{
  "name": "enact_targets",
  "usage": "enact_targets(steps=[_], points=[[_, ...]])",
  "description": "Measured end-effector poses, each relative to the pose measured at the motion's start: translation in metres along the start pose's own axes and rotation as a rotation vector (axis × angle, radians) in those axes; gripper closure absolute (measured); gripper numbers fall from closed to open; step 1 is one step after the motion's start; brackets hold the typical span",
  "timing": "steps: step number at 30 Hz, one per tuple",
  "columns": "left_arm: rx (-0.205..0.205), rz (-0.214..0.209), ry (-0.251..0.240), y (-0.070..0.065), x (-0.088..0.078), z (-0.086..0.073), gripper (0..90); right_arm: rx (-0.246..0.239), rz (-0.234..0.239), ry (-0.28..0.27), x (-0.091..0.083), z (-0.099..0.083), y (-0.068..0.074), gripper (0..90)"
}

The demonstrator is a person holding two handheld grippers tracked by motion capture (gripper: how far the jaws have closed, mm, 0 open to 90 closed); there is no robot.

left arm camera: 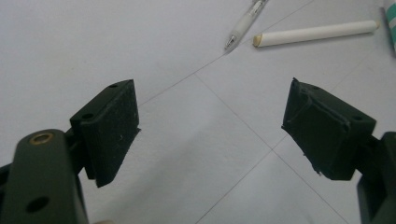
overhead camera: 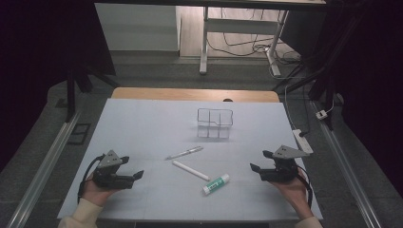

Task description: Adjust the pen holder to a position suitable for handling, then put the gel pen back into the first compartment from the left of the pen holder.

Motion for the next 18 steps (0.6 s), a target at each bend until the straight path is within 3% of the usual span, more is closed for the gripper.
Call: enact_targets(steps=[8, 18], points=[[0.002, -0.001, 0.006, 0.000, 0.000, -0.001, 18.3, -0.037, 0.045, 0.008, 0.005, 0.008, 0.012, 25.0], [0.003, -0.008, 0.010, -0.001, 0.002, 0.001, 18.6, -0.054, 0.059, 0.003, 0.006, 0.012, 0.018, 25.2]])
Point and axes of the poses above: each handheld gripper's, and its own axes: x roughly forward along the jaws, z roughly out of its top, y roughly to its left, the point moved 6 cm from there along x, roughly forward along the jaws, and after that the axes turned 5 degrees about -x, right-handed, at the moved point
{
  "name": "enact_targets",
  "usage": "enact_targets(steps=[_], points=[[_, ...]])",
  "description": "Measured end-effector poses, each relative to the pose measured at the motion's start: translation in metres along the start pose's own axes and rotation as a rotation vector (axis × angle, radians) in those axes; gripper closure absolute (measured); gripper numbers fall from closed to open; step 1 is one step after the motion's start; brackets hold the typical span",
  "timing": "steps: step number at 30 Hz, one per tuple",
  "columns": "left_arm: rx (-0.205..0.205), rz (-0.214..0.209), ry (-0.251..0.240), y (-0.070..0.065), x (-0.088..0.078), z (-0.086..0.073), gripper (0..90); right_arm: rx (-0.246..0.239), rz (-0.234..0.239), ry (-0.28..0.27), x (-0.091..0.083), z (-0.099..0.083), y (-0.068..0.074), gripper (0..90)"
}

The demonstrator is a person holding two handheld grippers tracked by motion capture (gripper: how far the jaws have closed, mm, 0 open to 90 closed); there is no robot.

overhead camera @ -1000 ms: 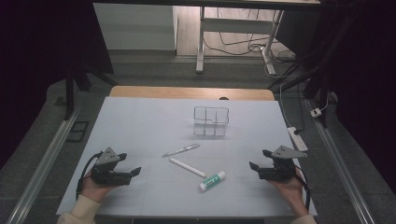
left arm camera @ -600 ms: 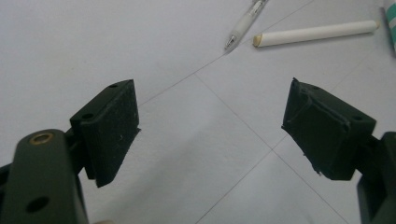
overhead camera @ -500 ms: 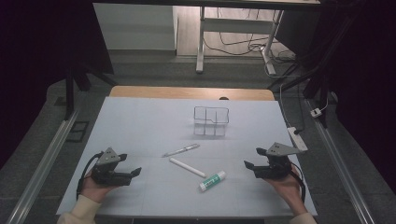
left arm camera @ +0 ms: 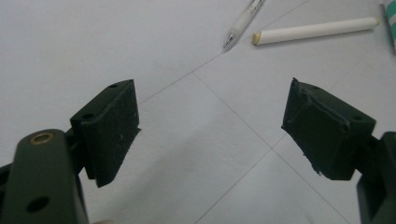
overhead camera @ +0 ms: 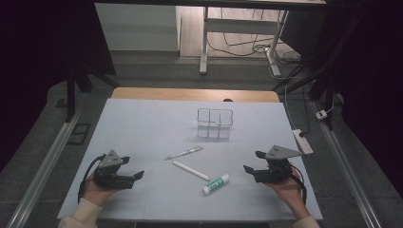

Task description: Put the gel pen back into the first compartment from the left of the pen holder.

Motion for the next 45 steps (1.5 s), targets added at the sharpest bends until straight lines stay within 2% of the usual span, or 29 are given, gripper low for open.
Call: enact_targets(steps=[4, 10, 12, 19, 24, 32, 45], points=[[0.014, -0.015, 0.007, -0.003, 0.004, 0.009, 19.3, 0.002, 0.001, -0.001, 0.001, -0.001, 0.000, 25.2], [0.061, -0.029, 0.026, -0.009, 0.014, 0.027, 21.2, 0.004, -0.004, -0.001, 0.000, -0.001, 0.000, 25.3], [0.093, -0.037, 0.056, -0.012, 0.022, 0.036, 22.0, 0.005, -0.006, 0.003, -0.001, -0.002, -0.001, 25.3], [0.164, -0.045, 0.124, -0.020, 0.043, 0.051, 24.0, 0.011, -0.008, 0.004, -0.001, -0.004, -0.002, 25.3], [0.192, -0.052, 0.145, -0.023, 0.052, 0.062, 25.9, 0.012, -0.011, 0.006, -0.001, -0.004, -0.003, 25.4], [0.217, -0.069, 0.168, -0.027, 0.067, 0.079, 27.9, 0.015, -0.008, 0.018, -0.001, -0.006, -0.004, 25.4], [0.265, -0.081, 0.259, -0.027, 0.097, 0.095, 33.6, 0.023, -0.008, 0.026, 0.001, -0.009, -0.005, 25.4]])
Point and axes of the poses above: each handheld gripper's, and its own axes: x roughly forward along the jaws, z roughly out of its top, y roughly to its left, the point moved 6 cm from there along x, roughly forward along the jaws, and after that the axes turned 5 degrees about -x, right-handed, at the moved point
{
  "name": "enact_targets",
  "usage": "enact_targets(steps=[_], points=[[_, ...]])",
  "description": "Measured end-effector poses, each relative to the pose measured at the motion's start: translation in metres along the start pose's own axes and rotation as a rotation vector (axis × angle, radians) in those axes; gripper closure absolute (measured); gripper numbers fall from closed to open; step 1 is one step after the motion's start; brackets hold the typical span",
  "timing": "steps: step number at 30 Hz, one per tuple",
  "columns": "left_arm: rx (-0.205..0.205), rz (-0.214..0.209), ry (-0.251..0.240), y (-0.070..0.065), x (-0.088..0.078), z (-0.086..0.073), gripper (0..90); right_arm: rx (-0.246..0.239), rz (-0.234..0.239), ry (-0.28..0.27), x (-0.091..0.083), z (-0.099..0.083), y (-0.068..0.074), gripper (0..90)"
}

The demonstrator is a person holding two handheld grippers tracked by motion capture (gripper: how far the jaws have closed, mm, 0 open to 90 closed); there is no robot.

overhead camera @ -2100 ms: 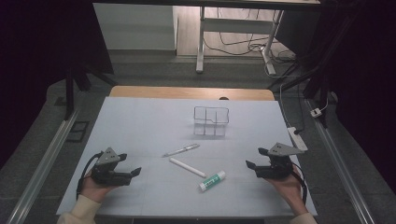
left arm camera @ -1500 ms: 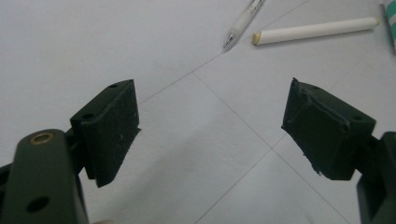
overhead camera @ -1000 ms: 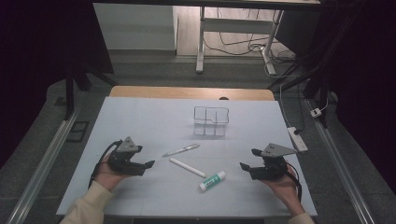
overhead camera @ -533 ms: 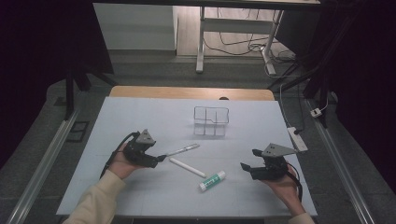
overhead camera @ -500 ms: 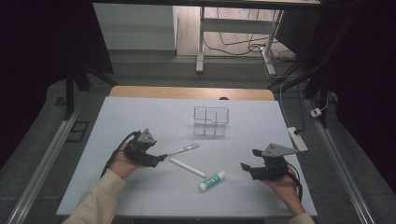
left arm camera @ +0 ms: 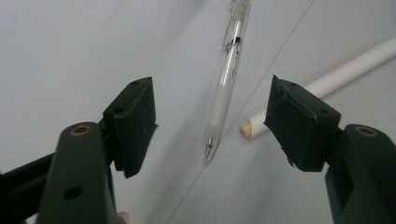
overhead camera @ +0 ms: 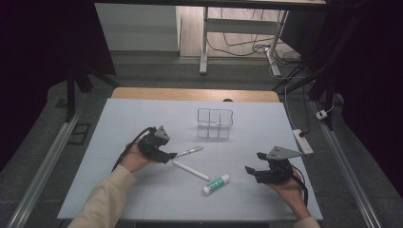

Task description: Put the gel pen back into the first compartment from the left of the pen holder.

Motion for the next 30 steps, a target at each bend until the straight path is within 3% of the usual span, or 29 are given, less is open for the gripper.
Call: enact_targets(steps=[7, 12, 21, 30], points=[[0.012, -0.032, 0.036, 0.003, 0.010, 0.012, 34.3, 0.000, 0.001, 0.006, 0.001, -0.002, 0.000, 25.4], [0.014, -0.033, 0.044, 0.004, 0.014, 0.017, 35.0, 0.000, 0.001, 0.011, 0.002, -0.002, 0.000, 25.4], [0.016, -0.075, 0.109, 0.007, 0.023, 0.015, 36.7, -0.001, 0.002, 0.020, 0.003, -0.003, 0.000, 25.3], [0.018, -0.087, 0.133, 0.009, 0.030, 0.016, 40.1, -0.003, 0.003, 0.024, 0.004, -0.004, 0.001, 25.4]])
Point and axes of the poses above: each handheld gripper's, and its own axes: x roughly forward along the jaws, z roughly out of its top, y roughly to its left, the point moved 6 cm from there along x, roughly forward along the jaws, and after that the axes turned 5 degrees about -x, right-handed, at the moved point
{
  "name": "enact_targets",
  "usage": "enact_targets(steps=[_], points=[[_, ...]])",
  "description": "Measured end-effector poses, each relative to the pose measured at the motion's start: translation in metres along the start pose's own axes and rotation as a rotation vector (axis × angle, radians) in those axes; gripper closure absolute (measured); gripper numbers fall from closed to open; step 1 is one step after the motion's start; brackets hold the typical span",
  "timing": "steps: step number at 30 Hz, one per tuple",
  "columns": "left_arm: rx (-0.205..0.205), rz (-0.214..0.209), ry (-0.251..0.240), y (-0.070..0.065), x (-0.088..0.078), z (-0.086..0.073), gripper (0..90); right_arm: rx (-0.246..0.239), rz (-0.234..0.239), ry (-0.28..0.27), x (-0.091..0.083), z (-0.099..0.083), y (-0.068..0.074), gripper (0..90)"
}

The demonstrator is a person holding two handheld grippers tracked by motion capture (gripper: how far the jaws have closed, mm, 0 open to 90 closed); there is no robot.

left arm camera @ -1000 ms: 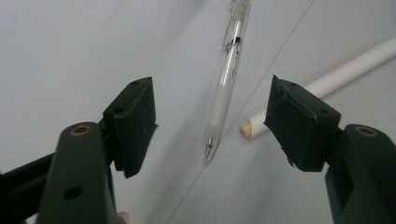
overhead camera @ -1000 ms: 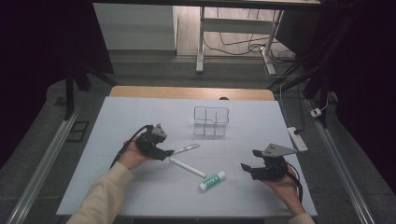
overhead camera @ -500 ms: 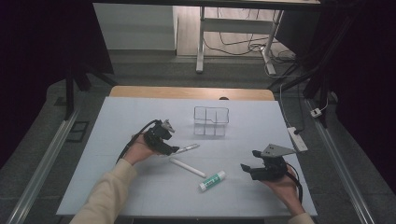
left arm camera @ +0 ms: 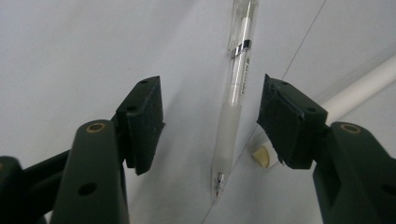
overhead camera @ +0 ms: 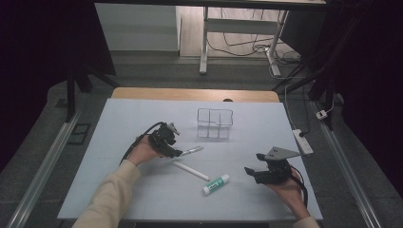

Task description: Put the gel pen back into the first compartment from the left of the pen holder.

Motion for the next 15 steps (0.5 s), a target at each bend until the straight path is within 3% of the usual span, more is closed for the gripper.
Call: enact_targets(steps=[15], points=[[0.024, -0.025, 0.053, -0.002, 0.011, -0.001, 45.2, 0.003, -0.003, 0.006, 0.001, -0.001, -0.001, 25.4]])
Point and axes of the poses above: each handheld gripper's, and its own axes: x roughly forward along the jaws, z roughly out of its top, y roughly to its left, the point moved 6 cm from there along x, roughly forward along the jaws, and after that the axes turned 5 degrees about -x, right-handed, at the moved point
